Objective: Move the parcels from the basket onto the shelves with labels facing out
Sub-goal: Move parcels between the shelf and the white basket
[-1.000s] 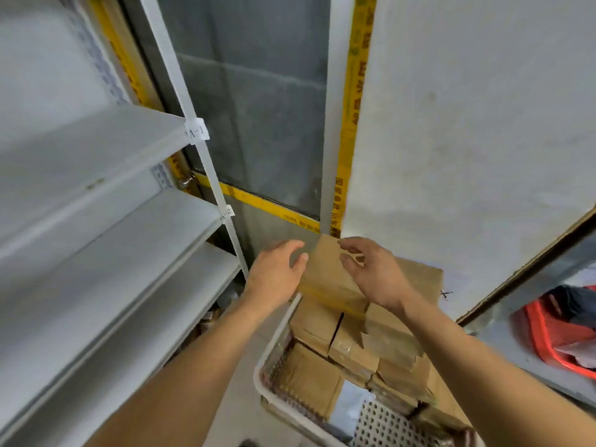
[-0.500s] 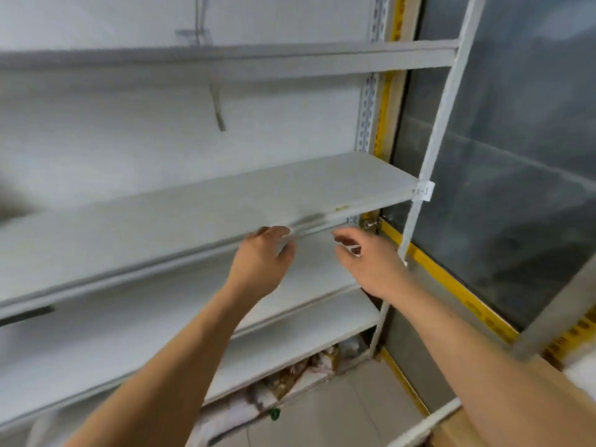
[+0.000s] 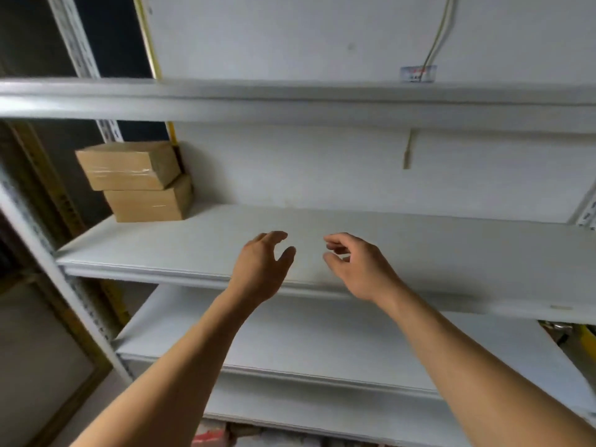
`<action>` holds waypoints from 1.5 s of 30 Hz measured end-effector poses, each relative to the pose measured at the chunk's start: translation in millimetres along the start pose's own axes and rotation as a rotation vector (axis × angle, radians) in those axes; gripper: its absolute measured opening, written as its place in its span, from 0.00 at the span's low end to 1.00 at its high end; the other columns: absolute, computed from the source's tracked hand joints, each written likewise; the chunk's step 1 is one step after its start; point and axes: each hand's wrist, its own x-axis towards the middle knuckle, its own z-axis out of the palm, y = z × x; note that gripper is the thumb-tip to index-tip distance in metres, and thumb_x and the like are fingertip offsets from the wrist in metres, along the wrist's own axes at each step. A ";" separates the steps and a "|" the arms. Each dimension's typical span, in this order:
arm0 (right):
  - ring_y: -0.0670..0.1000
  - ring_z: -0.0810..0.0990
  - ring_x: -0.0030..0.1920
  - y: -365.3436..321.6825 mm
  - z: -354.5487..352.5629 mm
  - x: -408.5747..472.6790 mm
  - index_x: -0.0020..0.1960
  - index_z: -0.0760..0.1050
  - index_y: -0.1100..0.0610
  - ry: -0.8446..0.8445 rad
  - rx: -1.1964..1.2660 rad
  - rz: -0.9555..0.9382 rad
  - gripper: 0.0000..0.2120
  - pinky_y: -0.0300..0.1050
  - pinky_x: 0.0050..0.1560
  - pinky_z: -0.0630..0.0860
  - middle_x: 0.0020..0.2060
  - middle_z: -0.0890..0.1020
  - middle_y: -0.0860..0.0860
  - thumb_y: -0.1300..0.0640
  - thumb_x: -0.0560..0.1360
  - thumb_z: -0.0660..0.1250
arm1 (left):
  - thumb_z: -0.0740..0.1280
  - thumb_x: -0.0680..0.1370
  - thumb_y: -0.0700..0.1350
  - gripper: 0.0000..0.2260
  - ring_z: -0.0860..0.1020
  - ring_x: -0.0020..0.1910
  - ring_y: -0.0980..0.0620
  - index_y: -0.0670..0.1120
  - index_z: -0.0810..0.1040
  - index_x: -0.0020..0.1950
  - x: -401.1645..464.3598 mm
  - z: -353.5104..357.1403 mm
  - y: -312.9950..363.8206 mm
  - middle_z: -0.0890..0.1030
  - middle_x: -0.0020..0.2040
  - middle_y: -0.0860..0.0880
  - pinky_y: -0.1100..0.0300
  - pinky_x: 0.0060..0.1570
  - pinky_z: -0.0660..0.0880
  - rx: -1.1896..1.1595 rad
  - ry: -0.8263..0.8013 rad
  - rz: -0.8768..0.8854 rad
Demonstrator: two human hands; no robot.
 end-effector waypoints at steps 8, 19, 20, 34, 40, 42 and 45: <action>0.45 0.79 0.64 -48.8 78.4 118.0 0.73 0.76 0.51 -0.211 0.055 -0.188 0.20 0.42 0.67 0.74 0.64 0.81 0.46 0.50 0.82 0.69 | 0.68 0.84 0.54 0.21 0.78 0.66 0.47 0.48 0.75 0.75 43.1 -54.5 -87.1 0.79 0.72 0.47 0.53 0.64 0.76 0.079 0.188 -0.247; 0.49 0.77 0.69 -134.0 189.1 211.4 0.76 0.72 0.49 -0.424 0.097 -0.321 0.23 0.47 0.68 0.74 0.69 0.78 0.48 0.49 0.82 0.68 | 0.69 0.83 0.53 0.24 0.77 0.70 0.45 0.46 0.71 0.77 88.1 -126.8 -192.1 0.76 0.74 0.45 0.49 0.68 0.76 0.030 0.443 -0.507; 0.49 0.76 0.70 -143.0 198.5 218.5 0.77 0.71 0.49 -0.426 0.102 -0.327 0.24 0.47 0.69 0.74 0.70 0.78 0.48 0.49 0.82 0.68 | 0.69 0.83 0.53 0.25 0.76 0.71 0.45 0.46 0.70 0.77 95.4 -134.5 -203.7 0.76 0.74 0.45 0.46 0.70 0.75 0.020 0.465 -0.519; 0.57 0.57 0.83 -231.3 306.3 327.9 0.86 0.49 0.55 -0.181 0.096 -0.175 0.43 0.50 0.81 0.58 0.84 0.58 0.55 0.43 0.81 0.68 | 0.73 0.79 0.47 0.33 0.71 0.64 0.51 0.48 0.61 0.80 213.8 -226.9 -356.3 0.70 0.75 0.46 0.54 0.64 0.74 -0.171 0.458 -0.444; 0.58 0.67 0.79 -237.0 330.5 341.4 0.83 0.56 0.58 -0.192 0.123 -0.072 0.47 0.51 0.77 0.66 0.80 0.68 0.56 0.35 0.75 0.68 | 0.73 0.79 0.50 0.34 0.76 0.66 0.47 0.52 0.59 0.80 239.9 -223.9 -387.0 0.75 0.70 0.49 0.41 0.69 0.75 -0.431 0.372 -0.463; 0.57 0.73 0.75 -234.9 333.5 340.7 0.81 0.61 0.56 -0.176 0.139 -0.071 0.52 0.54 0.75 0.71 0.76 0.74 0.54 0.29 0.66 0.66 | 0.73 0.79 0.51 0.33 0.76 0.66 0.47 0.52 0.59 0.80 241.2 -217.5 -389.6 0.75 0.69 0.50 0.41 0.69 0.76 -0.452 0.383 -0.436; 0.54 0.78 0.68 -228.9 329.9 337.6 0.77 0.67 0.55 -0.152 0.206 -0.090 0.43 0.54 0.71 0.75 0.69 0.79 0.51 0.33 0.69 0.71 | 0.73 0.79 0.53 0.33 0.76 0.66 0.49 0.52 0.60 0.79 236.3 -211.6 -384.0 0.74 0.69 0.51 0.47 0.68 0.77 -0.421 0.411 -0.387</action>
